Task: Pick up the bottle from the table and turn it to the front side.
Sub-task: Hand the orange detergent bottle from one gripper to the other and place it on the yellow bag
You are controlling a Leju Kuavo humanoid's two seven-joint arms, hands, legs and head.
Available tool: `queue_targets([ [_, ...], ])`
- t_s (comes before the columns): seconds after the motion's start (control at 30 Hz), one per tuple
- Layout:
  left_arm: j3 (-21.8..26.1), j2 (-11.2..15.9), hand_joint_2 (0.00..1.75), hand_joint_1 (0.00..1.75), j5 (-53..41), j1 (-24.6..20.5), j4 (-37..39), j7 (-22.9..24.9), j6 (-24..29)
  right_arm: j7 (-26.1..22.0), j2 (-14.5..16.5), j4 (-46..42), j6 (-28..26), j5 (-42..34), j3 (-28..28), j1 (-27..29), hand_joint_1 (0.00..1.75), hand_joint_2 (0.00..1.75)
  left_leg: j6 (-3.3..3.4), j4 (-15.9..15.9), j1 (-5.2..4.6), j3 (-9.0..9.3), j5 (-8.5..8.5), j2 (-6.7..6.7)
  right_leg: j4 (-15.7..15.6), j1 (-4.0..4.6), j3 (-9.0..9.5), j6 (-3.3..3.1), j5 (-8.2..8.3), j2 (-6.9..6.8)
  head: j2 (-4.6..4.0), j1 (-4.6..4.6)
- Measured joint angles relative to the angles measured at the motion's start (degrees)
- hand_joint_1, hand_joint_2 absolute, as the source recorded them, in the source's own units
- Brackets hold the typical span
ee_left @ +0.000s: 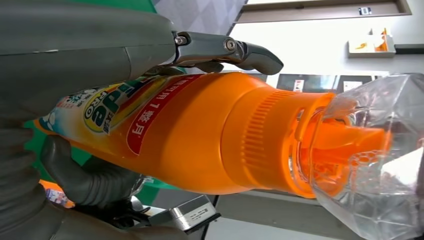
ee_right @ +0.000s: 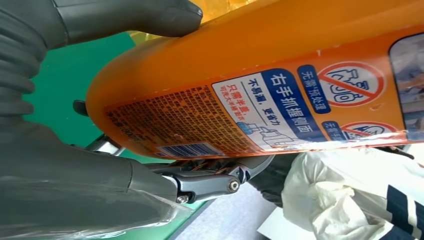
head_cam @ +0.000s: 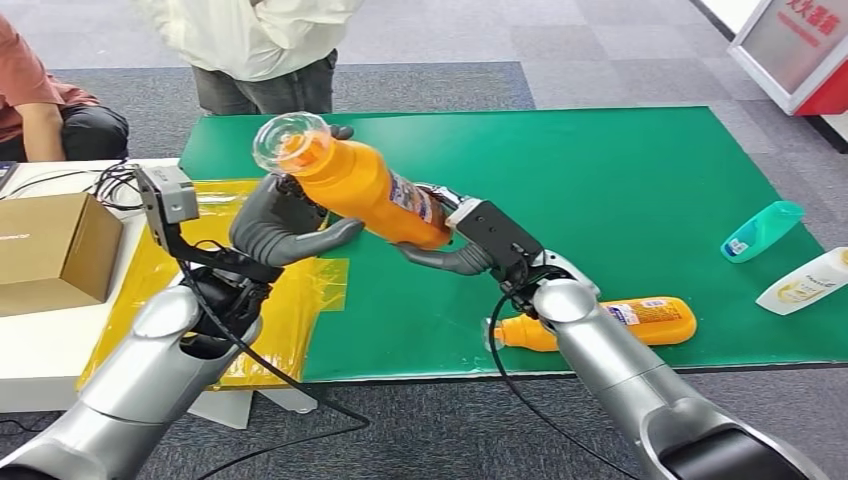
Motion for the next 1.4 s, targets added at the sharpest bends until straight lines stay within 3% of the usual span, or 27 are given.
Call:
queue_targets([
  [0.17, -0.4, 0.0, 1.75, 0.0, -0.4, -0.4, 0.6, 0.0, 0.6, -0.6, 0.3, 0.6, -0.3, 0.8, 0.0, 0.0, 1.75, 1.75, 0.0, 0.0, 0.0, 0.0, 0.0, 0.0, 0.0, 0.0, 0.0, 0.0, 0.0, 0.0, -0.01, 0.0],
  [0.4, -1.5, 0.0, 1.75, 0.0, -9.4, -2.2, 2.1, 0.2, 7.0, -0.8, 0.8, -1.8, -0.4, 3.7, 1.6, 1.1, 1.75, 1.75, 0.0, 0.0, 0.0, 0.0, 0.0, 0.0, 0.0, 0.0, -0.02, 0.0, 0.0, 0.0, 0.0, 0.0],
  [0.63, -1.9, -0.1, 1.75, 0.0, -13.3, -3.1, 2.8, 0.2, 8.0, -0.7, 0.8, -4.5, -0.1, 5.0, 2.7, 2.4, 1.75, 1.75, 0.0, 0.0, 0.0, 0.0, 0.0, 0.0, 0.0, 0.0, -0.01, 0.0, 0.0, 0.0, 0.0, 0.0],
  [0.73, -2.0, -0.1, 1.75, 0.3, -14.9, -3.5, 2.9, 0.4, 8.4, -0.8, 0.7, -5.8, 0.0, 5.7, 3.0, 2.9, 1.75, 1.75, 0.0, 0.0, 0.0, 0.0, 0.0, 0.0, 0.0, 0.0, -0.02, 0.0, 0.0, 0.0, -0.01, 0.01],
  [0.77, -2.0, -0.1, 1.75, 0.74, -15.1, -3.5, 2.9, 0.5, 8.4, -0.8, 0.7, -6.3, 0.1, 5.9, 3.2, 3.0, 1.75, 1.75, 0.0, 0.0, 0.0, 0.0, 0.0, 0.0, 0.0, 0.0, -0.02, 0.0, 0.0, 0.0, -0.01, -0.01],
  [0.87, -2.1, -0.1, 1.75, 1.75, -15.2, -3.5, 2.9, 0.7, 8.4, -0.9, 0.7, -7.3, 0.1, 6.1, 3.4, 3.2, 1.75, 1.75, 0.0, 0.0, 0.0, 0.0, 0.0, 0.0, 0.0, 0.0, -0.02, 0.0, 0.0, 0.0, 0.0, 0.0],
  [1.37, -1.9, -0.4, 1.75, 1.75, -13.8, -3.6, 2.9, 0.9, 6.6, -0.8, 0.4, -9.4, 0.1, 6.4, 3.9, 4.5, 1.75, 1.75, 0.0, 0.0, 0.0, -0.01, 0.0, 0.0, 0.0, 0.0, -0.01, 0.0, 0.0, 0.0, 0.0, -0.01],
  [1.4, -1.9, -0.4, 1.75, 1.75, -13.7, -3.6, 2.9, 0.9, 6.6, -0.8, 0.4, -9.5, 0.1, 6.4, 3.9, 4.5, 1.34, 1.75, 0.0, 0.0, 0.0, -0.01, 0.0, 0.0, 0.0, 0.0, -0.01, 0.0, 0.0, 0.0, -0.01, -0.01],
])
